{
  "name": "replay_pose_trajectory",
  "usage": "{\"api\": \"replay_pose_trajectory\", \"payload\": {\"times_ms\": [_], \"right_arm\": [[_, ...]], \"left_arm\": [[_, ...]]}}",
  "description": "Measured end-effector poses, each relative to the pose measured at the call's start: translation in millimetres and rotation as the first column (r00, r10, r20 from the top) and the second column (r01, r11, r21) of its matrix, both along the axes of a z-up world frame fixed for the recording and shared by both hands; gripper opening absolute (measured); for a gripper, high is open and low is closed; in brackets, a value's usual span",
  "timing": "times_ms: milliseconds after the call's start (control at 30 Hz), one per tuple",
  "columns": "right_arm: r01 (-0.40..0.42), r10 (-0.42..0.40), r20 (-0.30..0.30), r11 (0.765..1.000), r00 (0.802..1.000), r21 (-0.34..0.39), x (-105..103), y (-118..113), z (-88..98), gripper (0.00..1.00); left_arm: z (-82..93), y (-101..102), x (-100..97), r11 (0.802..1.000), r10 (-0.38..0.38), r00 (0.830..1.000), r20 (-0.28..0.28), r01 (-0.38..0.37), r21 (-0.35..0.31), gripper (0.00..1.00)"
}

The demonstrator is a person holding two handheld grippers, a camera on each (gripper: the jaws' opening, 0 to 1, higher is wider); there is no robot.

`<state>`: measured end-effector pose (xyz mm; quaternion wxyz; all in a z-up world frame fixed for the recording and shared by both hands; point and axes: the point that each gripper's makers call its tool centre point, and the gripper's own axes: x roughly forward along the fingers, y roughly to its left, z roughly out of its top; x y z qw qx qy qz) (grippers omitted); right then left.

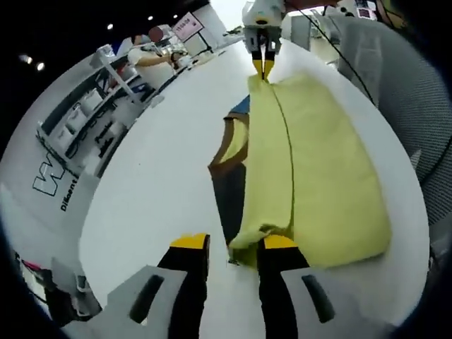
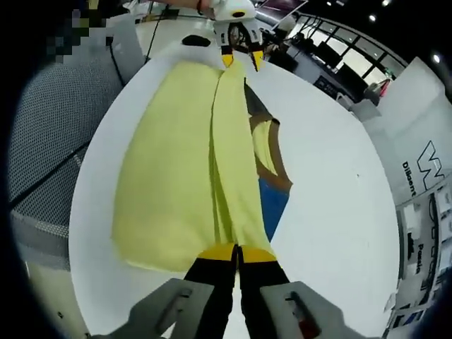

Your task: Fold the garment on the visible template until the final outline fits inside the template.

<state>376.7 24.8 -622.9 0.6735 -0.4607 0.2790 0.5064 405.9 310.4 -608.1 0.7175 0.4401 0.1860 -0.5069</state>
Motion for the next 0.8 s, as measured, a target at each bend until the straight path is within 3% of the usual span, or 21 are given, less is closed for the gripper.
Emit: {"api": "replay_pose_trajectory", "payload": {"times_ms": [33, 133, 233, 267, 333, 367, 400, 433, 467, 533, 600, 700, 800], "right_arm": [[0.003, -0.003, -0.001, 1.000, 1.000, 0.003, 0, 0, 0.0, 0.00], [0.071, -0.069, -0.022, 0.995, 0.997, 0.065, 5, 1, 1.5, 0.00], [0.195, -0.192, -0.031, 0.970, 0.981, 0.144, 19, -4, 7.2, 0.00], [0.245, -0.242, -0.036, 0.958, 0.970, 0.146, 23, -8, 8.8, 0.00], [0.298, -0.293, -0.056, 0.938, 0.954, 0.178, 28, -8, 11.4, 0.00], [0.381, -0.367, -0.103, 0.893, 0.925, 0.240, 35, -8, 14.3, 0.00], [0.402, -0.384, -0.119, 0.880, 0.916, 0.254, 36, -7, 15.0, 0.00], [0.461, -0.431, -0.162, 0.844, 0.887, 0.276, 40, -8, 14.4, 0.00], [0.496, -0.463, -0.179, 0.819, 0.868, 0.289, 46, -11, 13.7, 0.00], [0.504, -0.470, -0.184, 0.812, 0.863, 0.292, 49, -10, 13.0, 0.00], [0.528, -0.487, -0.203, 0.800, 0.849, 0.287, 52, -9, 10.7, 0.00], [0.576, -0.524, -0.241, 0.758, 0.817, 0.305, 62, -9, 9.6, 0.00], [0.620, -0.557, -0.273, 0.721, 0.784, 0.309, 69, -10, 7.5, 0.00]], "left_arm": [[1.0, -4, -1.0, 1.000, -0.016, 1.000, -0.004, 0.016, -0.002, 0.07], [2.2, -7, 0.4, 1.000, -0.017, 1.000, -0.022, 0.017, -0.012, 0.06], [8.6, -4, 10.6, 0.988, 0.118, 0.989, -0.085, -0.126, -0.092, 0.06], [10.2, 6, 15.9, 0.976, 0.198, 0.975, -0.096, -0.205, -0.071, 0.06], [12.6, 8, 17.5, 0.962, 0.246, 0.960, -0.134, -0.259, -0.091, 0.05], [18.6, 7, 23.4, 0.930, 0.293, 0.938, -0.183, -0.325, -0.174, 0.05], [18.7, 8, 24.4, 0.920, 0.309, 0.930, -0.201, -0.346, -0.185, 0.05], [16.5, 14, 29.4, 0.892, 0.361, 0.901, -0.240, -0.408, -0.192, 0.05], [14.4, 20, 33.0, 0.878, 0.394, 0.885, -0.249, -0.442, -0.182, 0.05], [8.2, 24, 35.3, 0.871, 0.408, 0.872, -0.269, -0.460, -0.171, 0.05], [2.0, 25, 32.1, 0.850, 0.436, 0.839, -0.324, -0.503, -0.158, 0.05], [-3.1, 27, 35.0, 0.839, 0.455, 0.828, -0.329, -0.522, -0.153, 0.05], [-11.4, 29, 36.9, 0.804, 0.493, 0.785, -0.375, -0.576, -0.147, 0.05]]}}
